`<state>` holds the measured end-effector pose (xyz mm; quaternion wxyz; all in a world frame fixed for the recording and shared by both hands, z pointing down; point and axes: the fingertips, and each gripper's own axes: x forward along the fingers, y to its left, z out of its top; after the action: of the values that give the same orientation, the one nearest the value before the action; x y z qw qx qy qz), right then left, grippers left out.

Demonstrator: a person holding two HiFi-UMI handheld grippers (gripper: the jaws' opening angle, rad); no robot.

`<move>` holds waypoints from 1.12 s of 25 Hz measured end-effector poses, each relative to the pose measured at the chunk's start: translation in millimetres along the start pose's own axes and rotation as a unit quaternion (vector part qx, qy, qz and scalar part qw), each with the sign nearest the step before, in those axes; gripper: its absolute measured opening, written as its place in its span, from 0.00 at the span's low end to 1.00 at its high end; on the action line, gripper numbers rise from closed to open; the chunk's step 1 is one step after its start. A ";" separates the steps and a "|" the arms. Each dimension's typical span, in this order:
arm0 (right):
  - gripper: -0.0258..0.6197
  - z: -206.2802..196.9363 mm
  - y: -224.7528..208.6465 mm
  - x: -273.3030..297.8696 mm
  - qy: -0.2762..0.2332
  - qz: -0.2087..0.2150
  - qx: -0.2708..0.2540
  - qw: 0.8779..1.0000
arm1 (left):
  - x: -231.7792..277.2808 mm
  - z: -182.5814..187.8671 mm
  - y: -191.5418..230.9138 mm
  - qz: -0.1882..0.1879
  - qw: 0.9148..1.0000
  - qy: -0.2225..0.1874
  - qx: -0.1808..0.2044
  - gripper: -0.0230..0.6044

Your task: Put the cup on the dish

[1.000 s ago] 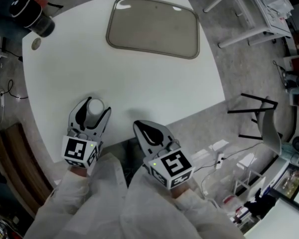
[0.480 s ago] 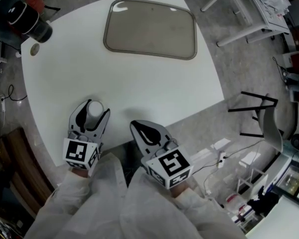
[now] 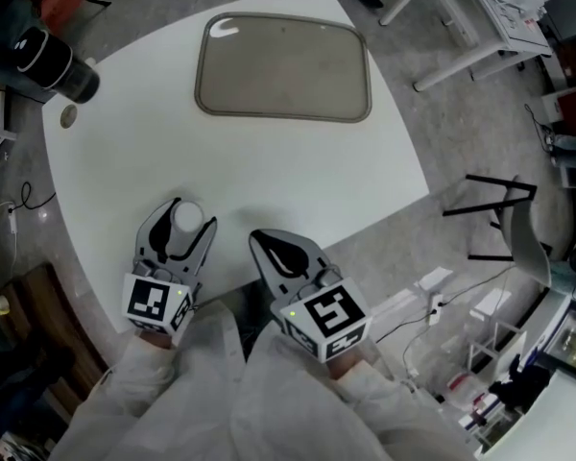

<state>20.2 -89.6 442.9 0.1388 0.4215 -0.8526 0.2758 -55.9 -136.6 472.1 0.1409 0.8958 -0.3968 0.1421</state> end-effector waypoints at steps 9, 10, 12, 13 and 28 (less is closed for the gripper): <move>0.06 37.0 -19.6 8.1 -0.037 -0.023 -0.026 0.999 | 21.9 45.0 -0.1 -0.028 0.999 -0.022 0.033 0.47; 0.06 44.4 -22.7 8.7 -0.047 -0.027 -0.030 0.998 | 24.7 50.0 -1.4 -0.033 0.998 -0.024 0.037 0.47; 0.06 58.4 -30.8 9.9 -0.064 -0.037 -0.037 0.997 | 31.1 59.9 -3.4 -0.044 0.998 -0.028 0.047 0.47; 0.06 64.8 -35.8 10.3 -0.071 -0.044 -0.040 0.996 | 34.9 64.7 -3.9 -0.050 0.997 -0.030 0.053 0.47; 0.06 124.4 -106.0 20.6 -0.127 -0.101 -0.041 0.986 | 102.0 133.5 -2.6 -0.106 0.986 -0.056 0.113 0.47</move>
<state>91.5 -228.0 389.4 0.0738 0.5309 -0.8271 0.1692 30.9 -252.0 386.3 0.0310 0.9496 -0.2881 0.1194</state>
